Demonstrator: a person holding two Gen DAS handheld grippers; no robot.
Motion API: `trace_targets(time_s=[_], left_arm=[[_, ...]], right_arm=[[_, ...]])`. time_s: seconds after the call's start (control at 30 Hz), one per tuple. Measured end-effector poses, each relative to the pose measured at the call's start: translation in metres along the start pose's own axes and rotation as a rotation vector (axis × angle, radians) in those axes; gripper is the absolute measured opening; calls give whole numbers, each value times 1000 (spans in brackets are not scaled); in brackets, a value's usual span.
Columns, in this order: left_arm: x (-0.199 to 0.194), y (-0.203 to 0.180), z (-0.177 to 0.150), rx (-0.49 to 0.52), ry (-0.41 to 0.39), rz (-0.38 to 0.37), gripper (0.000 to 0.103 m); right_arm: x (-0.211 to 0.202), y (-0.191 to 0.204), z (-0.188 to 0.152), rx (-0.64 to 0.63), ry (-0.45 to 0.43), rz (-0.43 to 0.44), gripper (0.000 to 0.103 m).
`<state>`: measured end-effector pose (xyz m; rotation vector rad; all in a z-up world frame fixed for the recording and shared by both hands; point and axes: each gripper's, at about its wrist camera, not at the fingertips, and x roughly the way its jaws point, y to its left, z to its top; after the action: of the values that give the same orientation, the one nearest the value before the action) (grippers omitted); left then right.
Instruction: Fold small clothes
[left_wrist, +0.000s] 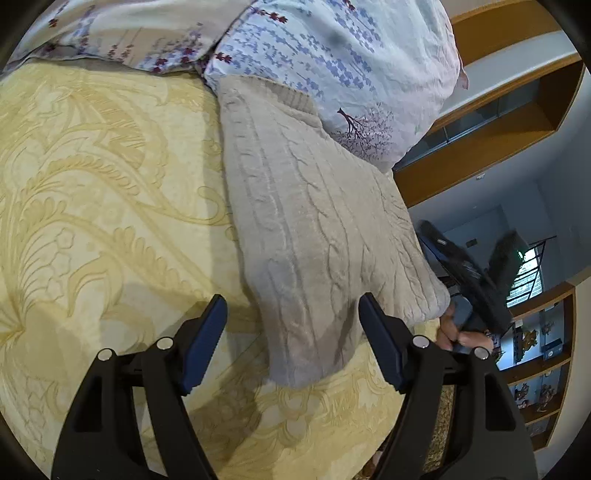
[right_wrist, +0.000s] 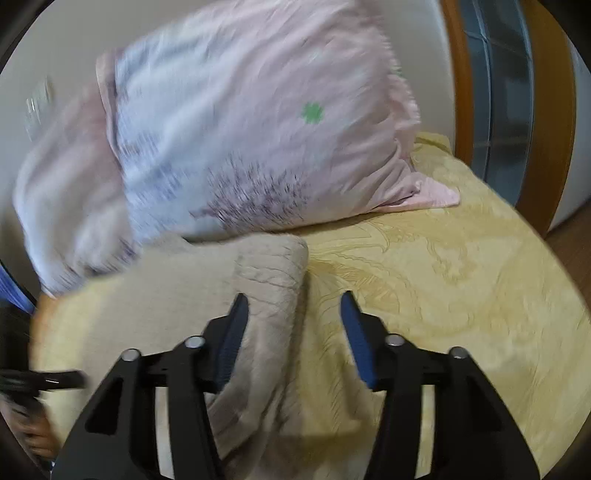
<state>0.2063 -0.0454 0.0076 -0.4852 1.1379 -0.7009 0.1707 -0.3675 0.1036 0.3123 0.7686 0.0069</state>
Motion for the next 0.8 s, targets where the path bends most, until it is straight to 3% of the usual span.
trace_targets(time_s=[0.17,0.3,0.43,0.5,0.53,0.63,0.67,0.8], left_arm=[[-8,1,-8,-21,-9,-24,71],[-9,-1,-15,-19,1,-18,64],[-9,-2,-20,-20,1,-12,55],[-7,-2,-22,-26,9,-16,47],[-5,-1,-23,-31,16,-25,41],[-4,-3,-26,-15,23,-17,25],[-5,-3,-27,-8,23,-13,19],[-13,-2,-29,-3,8,-20,15]], right_arm=[[-28,-9,-19,143,58,182,56],[-38,3,-34,123,94,233,56],[-36,15,-46,72,133,212,55],[-35,17,-54,58,143,204,47],[-33,18,-57,54,147,207,35],[-34,22,-59,10,130,188,12],[-37,23,-58,6,119,191,11],[-62,21,-53,-2,14,195,9]])
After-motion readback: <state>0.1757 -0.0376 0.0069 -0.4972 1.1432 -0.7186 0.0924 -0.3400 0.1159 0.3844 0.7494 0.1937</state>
